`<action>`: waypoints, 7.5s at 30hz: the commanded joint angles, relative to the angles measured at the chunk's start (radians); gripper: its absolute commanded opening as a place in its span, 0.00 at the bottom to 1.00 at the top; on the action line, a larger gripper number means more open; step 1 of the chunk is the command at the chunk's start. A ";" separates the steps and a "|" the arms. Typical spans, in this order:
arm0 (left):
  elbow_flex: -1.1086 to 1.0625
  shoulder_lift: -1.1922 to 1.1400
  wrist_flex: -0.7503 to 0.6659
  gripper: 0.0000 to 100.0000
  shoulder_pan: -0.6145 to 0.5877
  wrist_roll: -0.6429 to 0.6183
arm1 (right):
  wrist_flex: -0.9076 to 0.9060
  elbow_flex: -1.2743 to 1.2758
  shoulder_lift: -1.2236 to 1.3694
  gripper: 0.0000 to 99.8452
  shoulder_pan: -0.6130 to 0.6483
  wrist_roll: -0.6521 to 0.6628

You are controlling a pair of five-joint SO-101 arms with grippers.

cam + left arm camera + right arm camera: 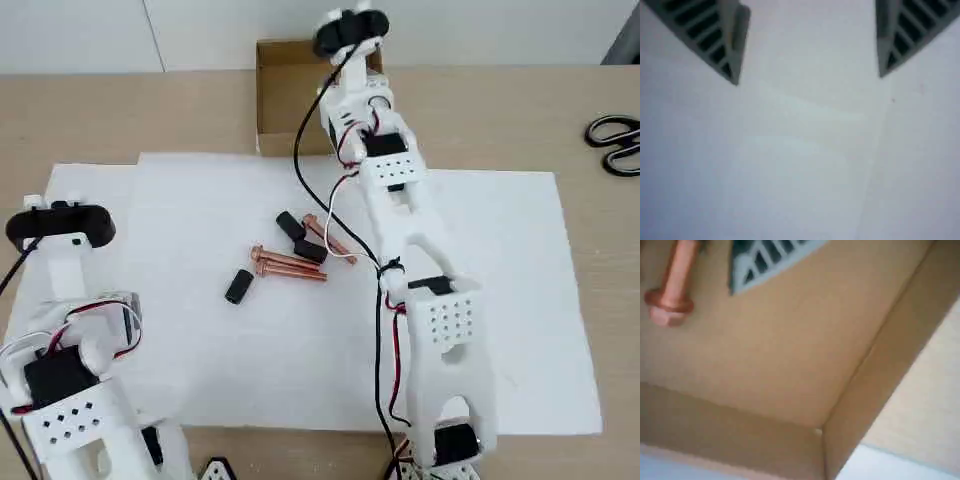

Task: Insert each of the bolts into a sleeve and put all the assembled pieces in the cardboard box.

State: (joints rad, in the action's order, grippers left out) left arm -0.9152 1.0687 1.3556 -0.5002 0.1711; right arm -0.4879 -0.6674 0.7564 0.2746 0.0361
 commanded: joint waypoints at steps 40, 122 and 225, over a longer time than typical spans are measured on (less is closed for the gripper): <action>0.028 0.014 0.035 0.17 -0.244 0.078 | -1.164 0.117 -0.483 0.19 0.417 -0.568; 0.033 0.006 0.034 0.17 -0.232 0.078 | -1.024 0.112 -0.275 0.00 0.553 -0.997; 1.153 -1.643 -0.232 0.09 0.891 -1.165 | -1.089 0.295 -0.684 0.01 -0.252 -0.031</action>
State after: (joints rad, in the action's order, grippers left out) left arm 0.2048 -0.5746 1.1393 0.4020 -0.9858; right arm -1.5696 -0.3682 0.1350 0.0261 -0.0054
